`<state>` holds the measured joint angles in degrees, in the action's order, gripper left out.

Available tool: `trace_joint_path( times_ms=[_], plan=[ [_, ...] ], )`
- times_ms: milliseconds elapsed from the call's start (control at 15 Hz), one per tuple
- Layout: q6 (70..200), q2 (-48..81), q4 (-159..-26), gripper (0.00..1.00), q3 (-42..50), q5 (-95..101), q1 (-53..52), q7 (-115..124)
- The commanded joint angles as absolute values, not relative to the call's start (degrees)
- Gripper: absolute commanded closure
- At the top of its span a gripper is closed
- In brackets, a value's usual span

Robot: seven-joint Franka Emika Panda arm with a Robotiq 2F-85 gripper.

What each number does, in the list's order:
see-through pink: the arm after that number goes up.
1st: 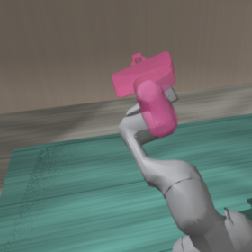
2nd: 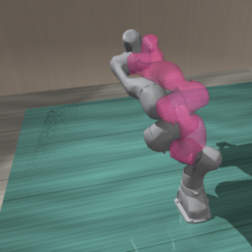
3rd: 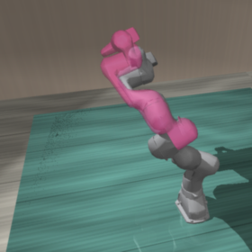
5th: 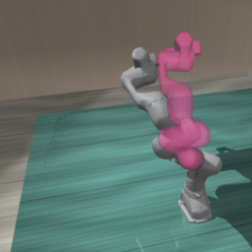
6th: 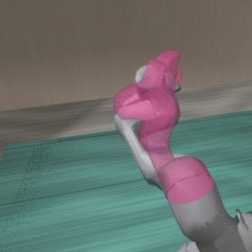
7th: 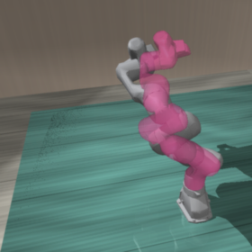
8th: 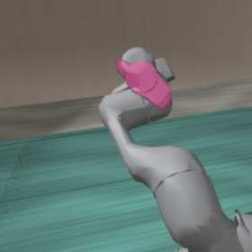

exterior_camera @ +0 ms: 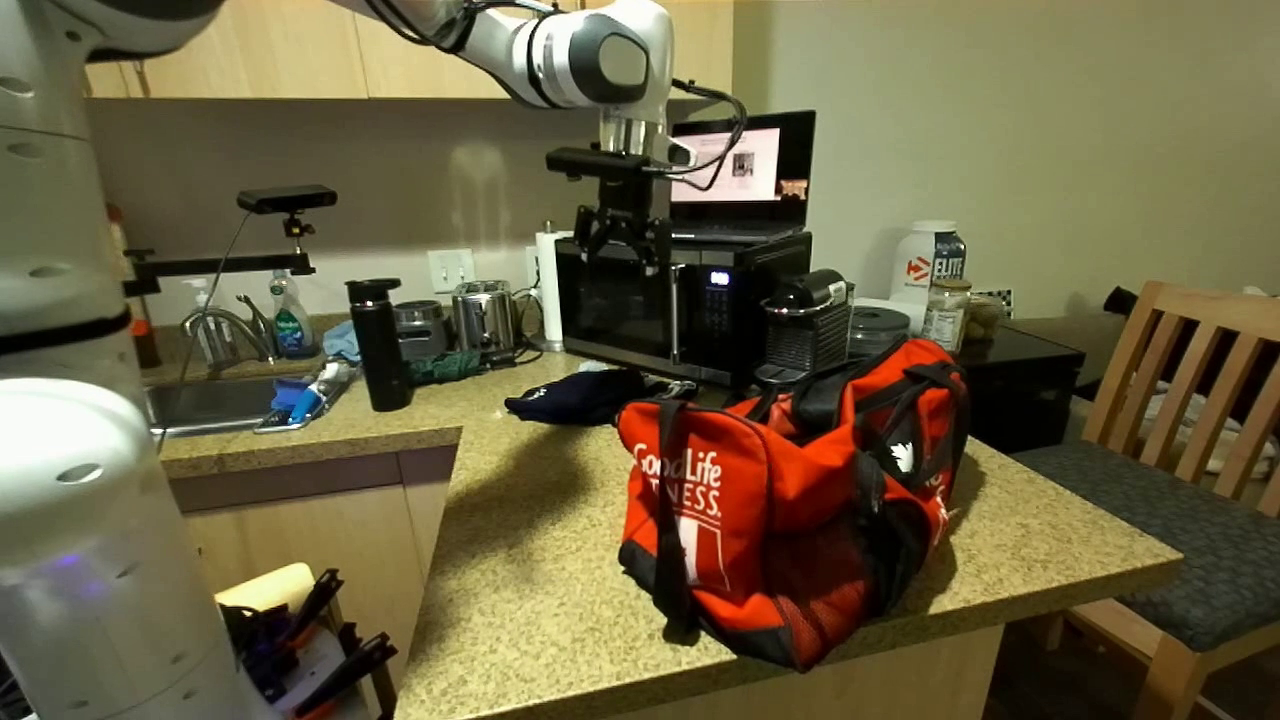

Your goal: Place the green bottle inside the red bag

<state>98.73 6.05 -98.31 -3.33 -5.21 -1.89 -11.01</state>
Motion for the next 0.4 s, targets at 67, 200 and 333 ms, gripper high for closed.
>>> trace_joint_path(
  times_ms=[67, 200, 333],
  plan=[
    [98.54, 6.22, -98.09, 0.00, -3.18, -5.21, -1.98, -10.98],
    [98.54, 6.34, -98.10, 0.00, -3.18, -5.21, -1.98, -10.98],
    [98.54, 6.37, -98.10, 0.00, -3.18, -5.21, -1.98, -10.98]
  ],
)
